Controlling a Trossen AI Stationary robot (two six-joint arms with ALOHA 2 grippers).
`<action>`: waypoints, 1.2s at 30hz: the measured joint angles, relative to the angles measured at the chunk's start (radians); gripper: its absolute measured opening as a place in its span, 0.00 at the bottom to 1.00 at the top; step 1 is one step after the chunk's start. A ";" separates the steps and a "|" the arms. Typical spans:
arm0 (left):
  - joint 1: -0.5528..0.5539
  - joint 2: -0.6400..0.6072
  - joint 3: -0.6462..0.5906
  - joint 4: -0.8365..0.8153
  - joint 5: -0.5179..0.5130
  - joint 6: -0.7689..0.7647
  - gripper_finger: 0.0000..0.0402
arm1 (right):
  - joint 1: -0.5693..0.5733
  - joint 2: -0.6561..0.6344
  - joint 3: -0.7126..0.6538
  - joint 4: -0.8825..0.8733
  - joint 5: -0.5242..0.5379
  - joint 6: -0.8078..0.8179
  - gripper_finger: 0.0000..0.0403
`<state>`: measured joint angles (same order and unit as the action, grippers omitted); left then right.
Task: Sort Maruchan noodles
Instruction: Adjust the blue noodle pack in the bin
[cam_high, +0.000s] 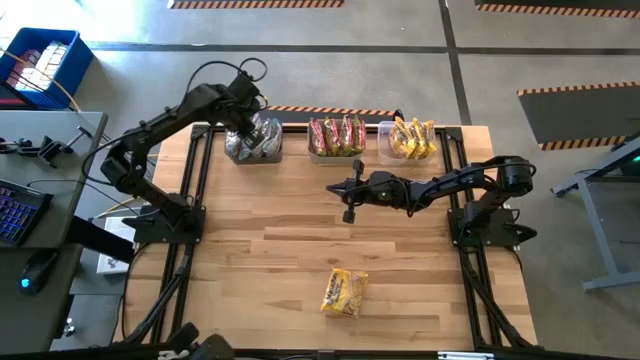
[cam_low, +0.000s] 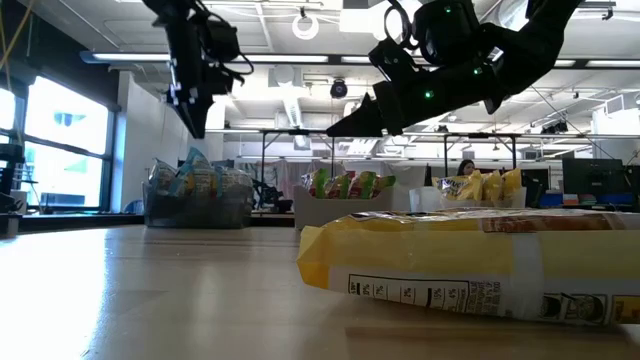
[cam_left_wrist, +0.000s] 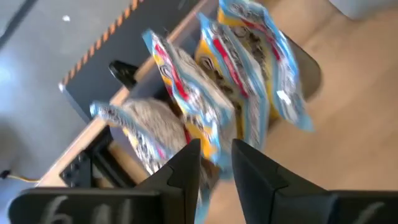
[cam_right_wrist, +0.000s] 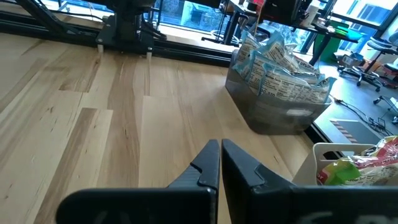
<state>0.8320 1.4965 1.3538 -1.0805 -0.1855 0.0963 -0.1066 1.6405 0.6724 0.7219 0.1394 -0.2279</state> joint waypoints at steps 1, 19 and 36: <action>-0.005 -0.008 0.013 -0.031 0.012 0.001 0.21 | 0.000 0.000 0.000 0.000 0.000 0.000 0.00; -0.068 -0.331 -0.652 0.509 0.076 -0.269 0.00 | 0.000 0.000 0.000 0.000 0.000 -0.008 0.00; -0.027 -0.159 -0.688 0.695 -0.036 -0.225 0.00 | 0.000 0.000 0.000 0.000 0.005 -0.008 0.00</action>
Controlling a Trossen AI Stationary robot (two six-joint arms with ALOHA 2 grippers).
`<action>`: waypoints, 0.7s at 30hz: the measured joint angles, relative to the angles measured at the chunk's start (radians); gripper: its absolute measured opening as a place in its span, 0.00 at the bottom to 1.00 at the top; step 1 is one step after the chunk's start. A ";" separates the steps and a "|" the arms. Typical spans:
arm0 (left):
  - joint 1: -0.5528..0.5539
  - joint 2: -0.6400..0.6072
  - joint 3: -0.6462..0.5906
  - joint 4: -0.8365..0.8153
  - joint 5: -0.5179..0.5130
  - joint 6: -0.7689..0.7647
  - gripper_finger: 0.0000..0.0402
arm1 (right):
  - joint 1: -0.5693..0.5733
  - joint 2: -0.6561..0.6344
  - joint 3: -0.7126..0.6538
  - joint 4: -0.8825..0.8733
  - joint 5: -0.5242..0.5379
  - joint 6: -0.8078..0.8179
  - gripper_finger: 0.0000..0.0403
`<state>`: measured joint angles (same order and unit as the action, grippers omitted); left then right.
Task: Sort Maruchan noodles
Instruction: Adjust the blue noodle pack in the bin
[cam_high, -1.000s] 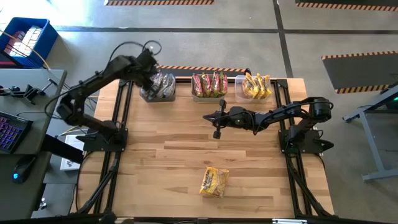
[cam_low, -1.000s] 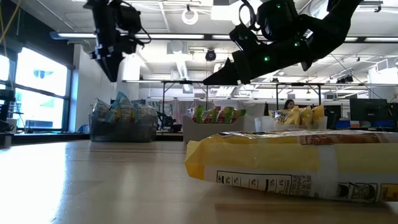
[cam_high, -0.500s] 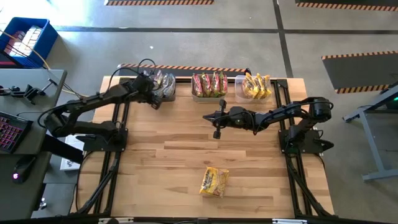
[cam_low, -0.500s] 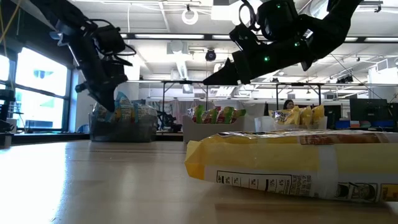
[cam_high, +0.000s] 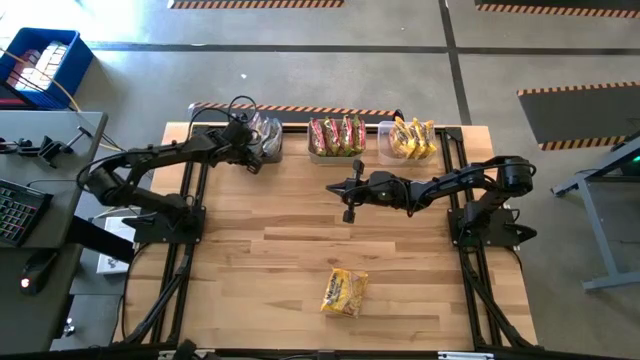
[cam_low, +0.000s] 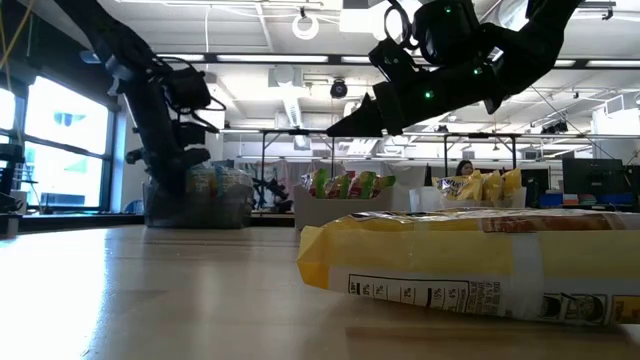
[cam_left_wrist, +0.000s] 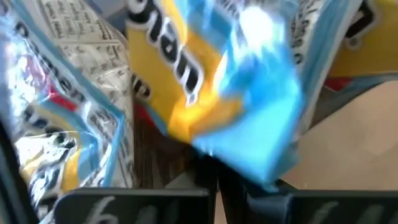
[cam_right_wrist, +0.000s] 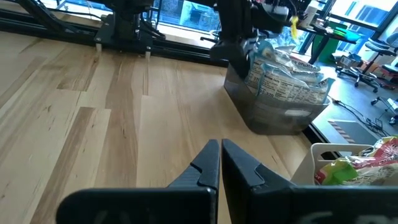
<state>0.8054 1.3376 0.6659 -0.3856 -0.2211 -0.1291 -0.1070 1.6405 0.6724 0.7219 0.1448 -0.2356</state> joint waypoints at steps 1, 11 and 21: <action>0.001 0.014 0.000 0.011 0.000 0.001 0.00 | 0.000 0.000 0.000 0.000 0.000 0.000 0.00; 0.002 -0.017 0.032 -0.061 0.000 0.029 0.00 | 0.000 0.000 0.000 0.000 0.000 0.000 0.00; -0.002 -0.224 0.148 -0.238 0.081 0.055 0.00 | 0.000 0.000 0.000 0.000 -0.002 0.000 0.00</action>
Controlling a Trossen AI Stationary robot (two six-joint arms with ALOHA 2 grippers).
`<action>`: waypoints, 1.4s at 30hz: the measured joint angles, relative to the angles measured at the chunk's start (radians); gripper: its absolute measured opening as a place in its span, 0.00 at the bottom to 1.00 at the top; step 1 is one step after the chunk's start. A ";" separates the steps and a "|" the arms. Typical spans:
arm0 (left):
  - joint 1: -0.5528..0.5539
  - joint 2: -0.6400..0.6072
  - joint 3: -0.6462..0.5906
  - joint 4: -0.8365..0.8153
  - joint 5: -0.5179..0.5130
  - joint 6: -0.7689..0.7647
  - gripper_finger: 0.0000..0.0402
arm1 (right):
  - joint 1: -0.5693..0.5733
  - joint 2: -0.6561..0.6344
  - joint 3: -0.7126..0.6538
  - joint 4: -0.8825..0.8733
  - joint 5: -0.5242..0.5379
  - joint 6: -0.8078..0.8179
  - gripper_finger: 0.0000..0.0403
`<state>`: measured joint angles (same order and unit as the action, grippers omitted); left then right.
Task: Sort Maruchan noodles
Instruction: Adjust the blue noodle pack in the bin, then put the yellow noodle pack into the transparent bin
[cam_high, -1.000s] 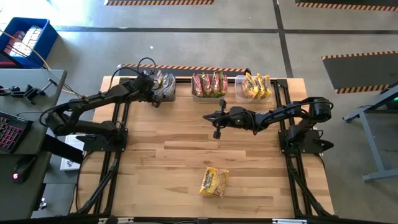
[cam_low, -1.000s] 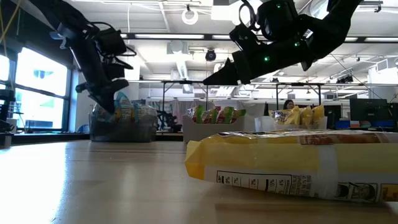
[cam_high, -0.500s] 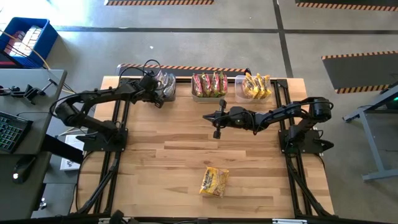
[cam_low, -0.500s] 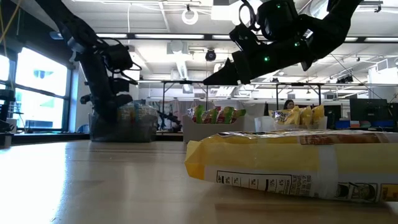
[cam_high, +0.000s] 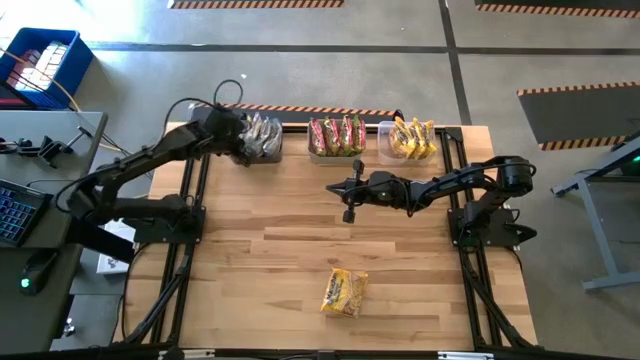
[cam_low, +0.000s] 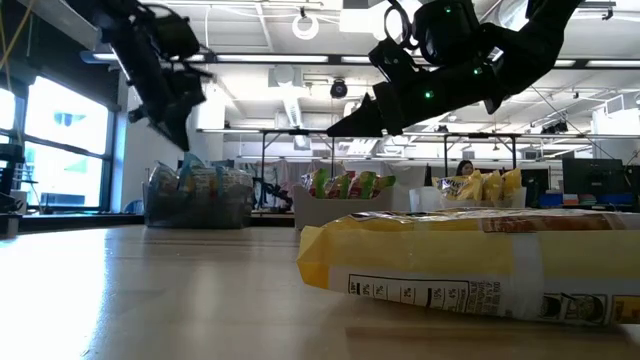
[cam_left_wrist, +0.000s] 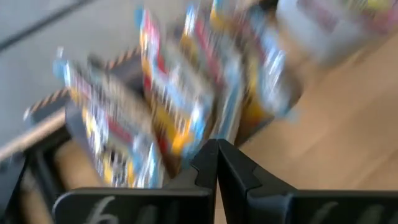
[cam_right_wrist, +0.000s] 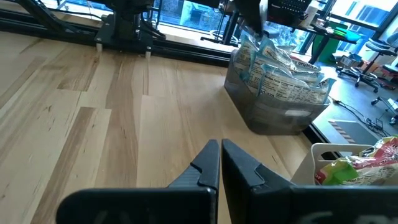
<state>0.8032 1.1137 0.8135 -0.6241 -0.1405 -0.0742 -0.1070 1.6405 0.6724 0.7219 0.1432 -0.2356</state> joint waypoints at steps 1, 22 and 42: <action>0.000 -0.007 0.001 0.037 0.009 0.000 0.00 | 0.000 0.000 0.000 0.000 0.000 0.000 0.00; 0.057 0.143 -0.080 0.105 0.018 0.045 0.00 | 0.000 0.000 0.000 -0.017 -0.001 0.003 0.00; -0.237 -0.375 -0.367 0.433 0.176 -0.133 0.00 | 0.045 -0.078 0.081 -0.425 -0.258 0.229 0.00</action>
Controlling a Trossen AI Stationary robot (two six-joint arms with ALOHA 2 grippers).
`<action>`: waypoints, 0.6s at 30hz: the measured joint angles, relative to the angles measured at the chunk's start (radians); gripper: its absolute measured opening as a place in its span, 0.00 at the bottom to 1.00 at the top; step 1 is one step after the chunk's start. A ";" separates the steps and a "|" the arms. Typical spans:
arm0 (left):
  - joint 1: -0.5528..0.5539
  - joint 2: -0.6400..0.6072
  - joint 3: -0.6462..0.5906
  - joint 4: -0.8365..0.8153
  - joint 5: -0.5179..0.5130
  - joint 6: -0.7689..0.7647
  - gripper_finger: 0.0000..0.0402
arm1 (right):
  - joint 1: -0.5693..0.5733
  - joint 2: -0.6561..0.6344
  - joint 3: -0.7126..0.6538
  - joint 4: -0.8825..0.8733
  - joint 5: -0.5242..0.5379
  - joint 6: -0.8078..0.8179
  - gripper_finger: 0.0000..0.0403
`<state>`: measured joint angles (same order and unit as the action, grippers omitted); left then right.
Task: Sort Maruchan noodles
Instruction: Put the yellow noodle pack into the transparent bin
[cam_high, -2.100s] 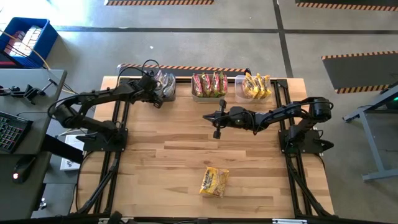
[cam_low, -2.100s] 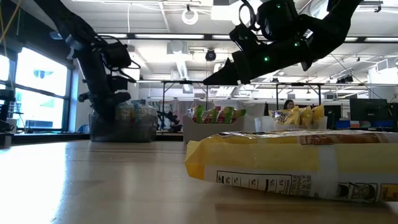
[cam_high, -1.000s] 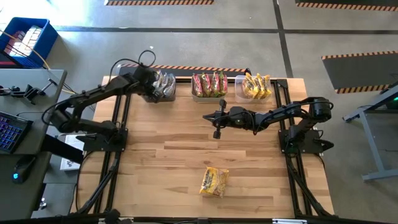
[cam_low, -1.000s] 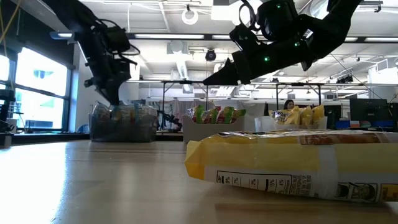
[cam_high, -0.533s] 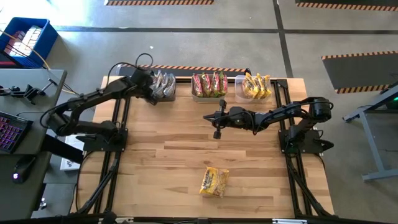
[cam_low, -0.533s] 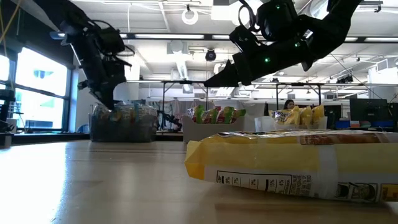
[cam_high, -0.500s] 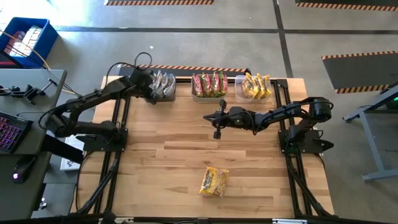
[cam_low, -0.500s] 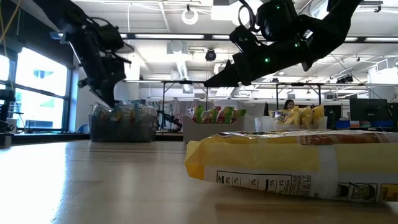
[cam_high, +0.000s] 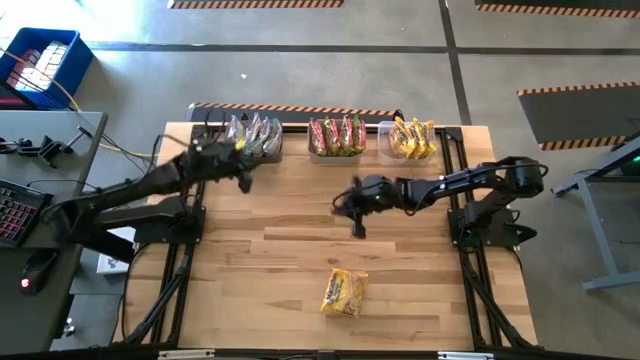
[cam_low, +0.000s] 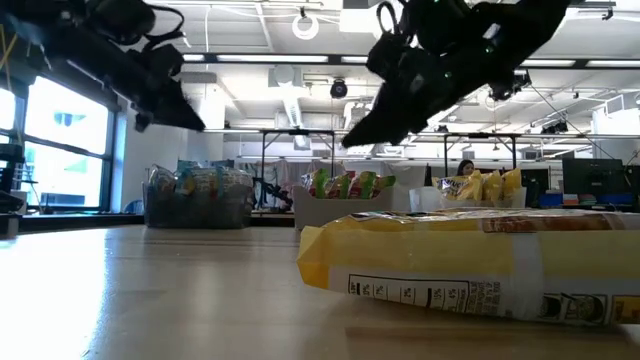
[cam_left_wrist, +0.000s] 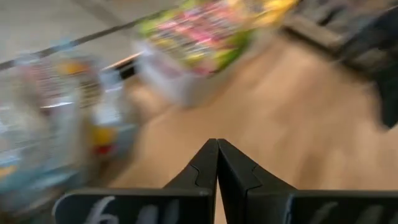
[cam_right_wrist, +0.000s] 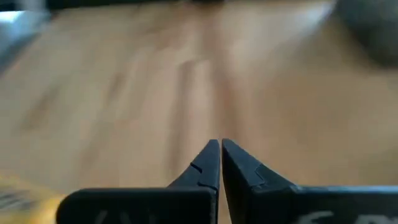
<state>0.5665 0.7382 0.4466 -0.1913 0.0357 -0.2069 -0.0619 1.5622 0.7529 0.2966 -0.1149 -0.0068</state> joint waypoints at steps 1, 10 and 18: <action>-0.031 -0.005 -0.038 0.079 0.018 -0.022 0.00 | 0.006 0.013 0.010 -0.027 -0.061 0.029 0.00; -0.233 0.051 -0.289 0.751 0.079 -0.052 0.00 | 0.123 0.079 0.103 -0.309 -0.341 0.245 0.12; -0.307 0.115 -0.302 0.796 0.047 -0.004 0.00 | 0.175 0.095 0.137 -0.334 -0.362 0.474 0.46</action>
<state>0.2592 0.8528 0.1448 0.6048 0.0822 -0.2107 0.1128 1.6567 0.8894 -0.0374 -0.4769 0.4675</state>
